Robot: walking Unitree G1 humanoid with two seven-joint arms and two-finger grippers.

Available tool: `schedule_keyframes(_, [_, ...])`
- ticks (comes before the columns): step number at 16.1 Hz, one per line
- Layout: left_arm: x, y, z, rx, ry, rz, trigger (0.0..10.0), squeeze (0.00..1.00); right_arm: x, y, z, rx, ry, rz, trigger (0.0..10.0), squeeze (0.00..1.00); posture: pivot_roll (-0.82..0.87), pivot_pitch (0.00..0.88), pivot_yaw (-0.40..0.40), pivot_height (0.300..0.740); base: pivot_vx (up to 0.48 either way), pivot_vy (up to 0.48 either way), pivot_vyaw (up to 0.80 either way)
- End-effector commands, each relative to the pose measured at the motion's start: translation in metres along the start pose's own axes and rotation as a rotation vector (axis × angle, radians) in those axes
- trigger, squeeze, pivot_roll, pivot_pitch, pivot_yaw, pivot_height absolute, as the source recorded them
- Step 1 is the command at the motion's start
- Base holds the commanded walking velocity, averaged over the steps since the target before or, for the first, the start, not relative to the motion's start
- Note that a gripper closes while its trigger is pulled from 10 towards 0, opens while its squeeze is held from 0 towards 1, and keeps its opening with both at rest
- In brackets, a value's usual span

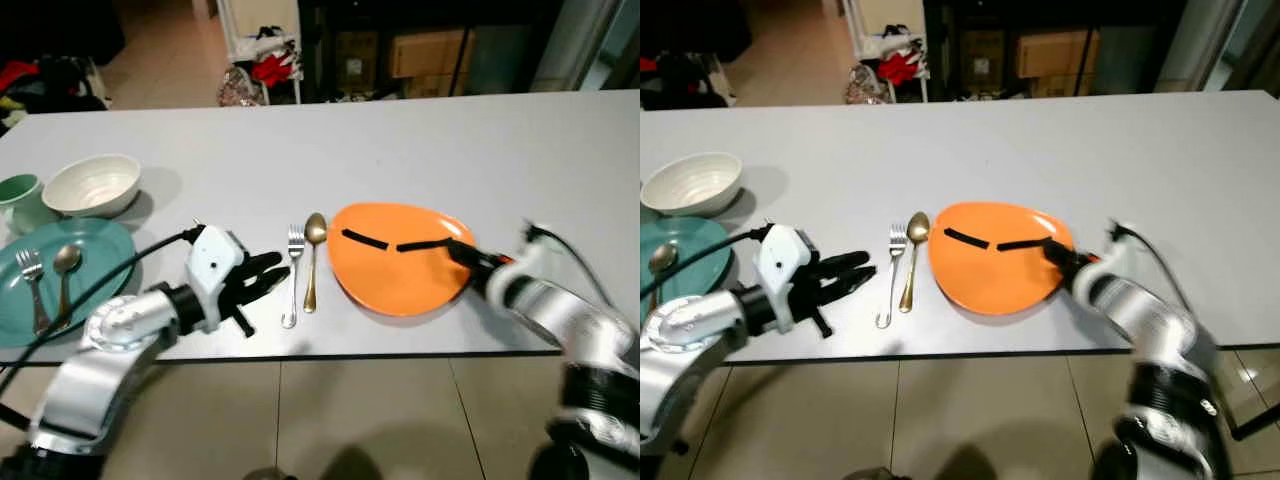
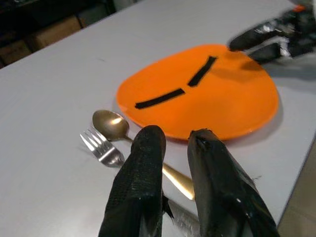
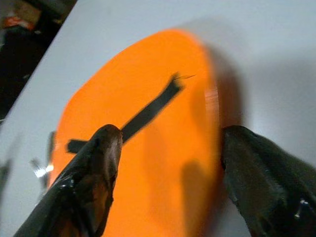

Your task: Setting the table

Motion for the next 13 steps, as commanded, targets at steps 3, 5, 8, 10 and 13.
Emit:
schedule_keyframes(3, [-0.005,0.001,-0.001,0.016,-0.011,0.081,10.0,0.00,0.006,-0.021,0.008,0.050,-0.076,-0.048,10.0,1.00,-0.02,0.000,0.084,0.740,0.000,0.000,0.00])
schedule_keyframes(5, [-0.009,0.003,0.008,0.077,-0.022,0.177,10.0,0.00,-0.002,-0.050,0.024,0.162,-0.329,-0.101,10.0,1.00,-0.03,0.000,0.091,0.740,0.000,0.000,0.00])
schedule_keyframes(8, [-0.017,0.005,0.018,0.160,-0.062,0.409,10.0,0.00,-0.051,-0.085,0.034,0.431,-0.744,-0.098,10.0,1.00,-0.03,0.000,0.098,0.740,0.000,0.000,0.00])
schedule_keyframes(10, [-0.020,0.007,0.020,0.173,-0.064,0.478,10.0,0.00,-0.069,-0.086,0.027,0.469,-0.732,-0.060,10.0,1.00,-0.01,0.000,0.087,0.740,0.000,0.000,0.80])
schedule_keyframes(13, [-0.027,0.008,0.031,0.209,-0.021,0.594,10.0,0.00,-0.100,-0.079,0.016,0.578,-0.807,-0.005,10.0,1.00,-0.01,0.000,0.069,0.740,0.000,0.000,0.80])
Point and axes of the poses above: a point about 5 cm out from each wrist's last joint towards the gripper, its own y axis pointing out of the wrist towards the gripper, its own z axis along the axis of the wrist's last joint, x = y × z, the point moved 3 cm from there along y, pointing out of the wrist towards the gripper, and after that the axes turned 1 degree about -y, right-handed, at the moved point
